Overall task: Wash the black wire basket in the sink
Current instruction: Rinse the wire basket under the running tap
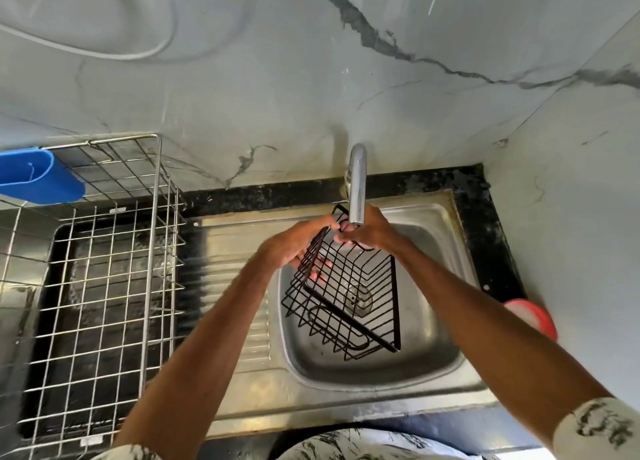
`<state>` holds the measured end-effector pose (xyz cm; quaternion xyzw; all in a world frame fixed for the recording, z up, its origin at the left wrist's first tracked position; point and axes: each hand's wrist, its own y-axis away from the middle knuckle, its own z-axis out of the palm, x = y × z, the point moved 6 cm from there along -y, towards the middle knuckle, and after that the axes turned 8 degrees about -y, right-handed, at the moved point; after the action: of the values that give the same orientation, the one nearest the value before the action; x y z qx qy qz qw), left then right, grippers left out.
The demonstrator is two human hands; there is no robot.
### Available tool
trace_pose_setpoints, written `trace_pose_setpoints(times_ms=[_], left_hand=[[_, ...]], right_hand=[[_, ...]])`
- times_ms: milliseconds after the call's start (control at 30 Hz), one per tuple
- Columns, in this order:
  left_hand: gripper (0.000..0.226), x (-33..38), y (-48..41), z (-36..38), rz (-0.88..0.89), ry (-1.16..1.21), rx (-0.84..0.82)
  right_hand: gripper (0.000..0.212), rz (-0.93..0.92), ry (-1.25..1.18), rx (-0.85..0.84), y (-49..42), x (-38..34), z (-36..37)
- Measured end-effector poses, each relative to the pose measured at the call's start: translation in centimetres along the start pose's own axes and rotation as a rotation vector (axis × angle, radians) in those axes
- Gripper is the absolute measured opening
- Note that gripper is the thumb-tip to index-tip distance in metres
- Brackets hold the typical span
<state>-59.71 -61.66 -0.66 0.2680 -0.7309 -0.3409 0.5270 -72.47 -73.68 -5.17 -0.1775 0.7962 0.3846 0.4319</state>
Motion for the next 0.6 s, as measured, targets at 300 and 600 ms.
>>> trace_pose_setpoints(times_ms=[300, 600], left_hand=[[0.061, 0.8, 1.2, -2.5, 0.109, -0.008, 0.233], [0.079, 0.1, 2.8, -1.8, 0.178, -0.136, 0.503]], right_hand=[[0.03, 0.294, -0.281, -0.111, 0.6, 5.2, -0.5], [0.009, 0.287, -0.276, 0.121, -0.6, 3.0, 0.1]])
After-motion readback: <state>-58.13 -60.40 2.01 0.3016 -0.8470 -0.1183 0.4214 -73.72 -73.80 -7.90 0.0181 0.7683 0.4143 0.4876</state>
